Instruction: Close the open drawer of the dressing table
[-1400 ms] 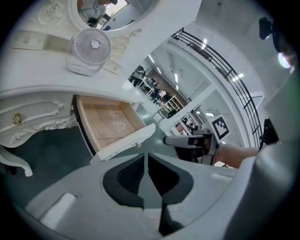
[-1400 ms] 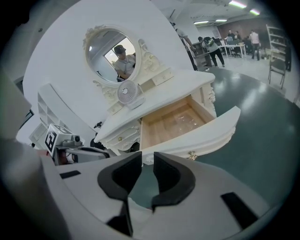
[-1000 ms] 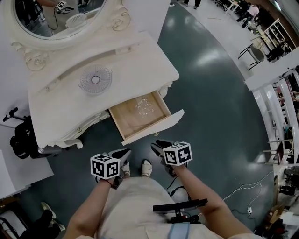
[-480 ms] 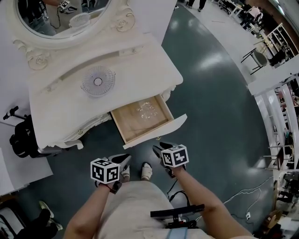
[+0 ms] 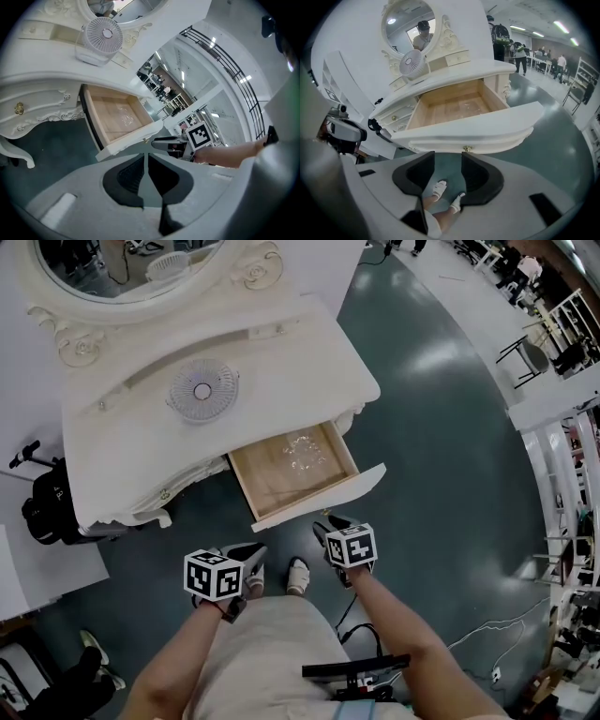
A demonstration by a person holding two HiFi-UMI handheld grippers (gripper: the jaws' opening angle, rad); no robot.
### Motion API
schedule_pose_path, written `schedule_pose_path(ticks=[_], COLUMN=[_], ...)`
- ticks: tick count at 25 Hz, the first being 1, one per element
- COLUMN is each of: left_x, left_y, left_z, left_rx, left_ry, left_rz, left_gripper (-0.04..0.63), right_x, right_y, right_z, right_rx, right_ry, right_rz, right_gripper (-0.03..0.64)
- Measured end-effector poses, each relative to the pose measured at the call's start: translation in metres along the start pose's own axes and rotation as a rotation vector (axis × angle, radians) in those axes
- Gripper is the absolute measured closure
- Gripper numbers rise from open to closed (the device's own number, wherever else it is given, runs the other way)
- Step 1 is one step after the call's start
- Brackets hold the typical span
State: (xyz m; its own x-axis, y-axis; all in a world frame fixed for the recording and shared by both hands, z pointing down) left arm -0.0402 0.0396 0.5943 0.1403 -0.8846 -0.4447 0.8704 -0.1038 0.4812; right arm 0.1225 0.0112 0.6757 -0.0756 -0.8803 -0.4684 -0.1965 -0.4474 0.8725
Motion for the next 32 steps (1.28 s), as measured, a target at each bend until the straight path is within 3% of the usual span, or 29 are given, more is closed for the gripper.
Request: schedule_pose_path(ticks=[22,26,32], left_x=[-0.003,-0.001,0.009], left_y=[0.011,0.017,0.020], left_z=[0.007,0.007,0.008], left_rx=[0.018,0.009,0.007], left_ry=[-0.033,-0.037,-0.032], left_rz=[0.009,0.006,-0.002], left_gripper=[0.583,0.583,0.583], right_x=[-0.005,-0.003,0.000], right_y=[0.045,0.045,0.047], right_z=[-0.025,-0.032,-0.032], right_rx=[-0.044,-0.098,-0.083], right_ry=[-0.022,-0.023,-0.035], right_rz=[0.098,0.107,0.112], right_gripper=[0.426,0.481,0.482])
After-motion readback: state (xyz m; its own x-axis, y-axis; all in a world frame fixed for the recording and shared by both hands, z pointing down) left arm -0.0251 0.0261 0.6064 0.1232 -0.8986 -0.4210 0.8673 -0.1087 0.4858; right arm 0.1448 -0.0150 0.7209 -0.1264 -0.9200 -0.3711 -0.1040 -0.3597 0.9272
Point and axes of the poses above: the fingertips, and each gripper's own axes: y forward along the fingers, z to its left, x out of its top, the point moved 1 cm from there along -y, backward along the fingers, and after that the axes turned 9 degrees about -x, right-handed, at the moved point
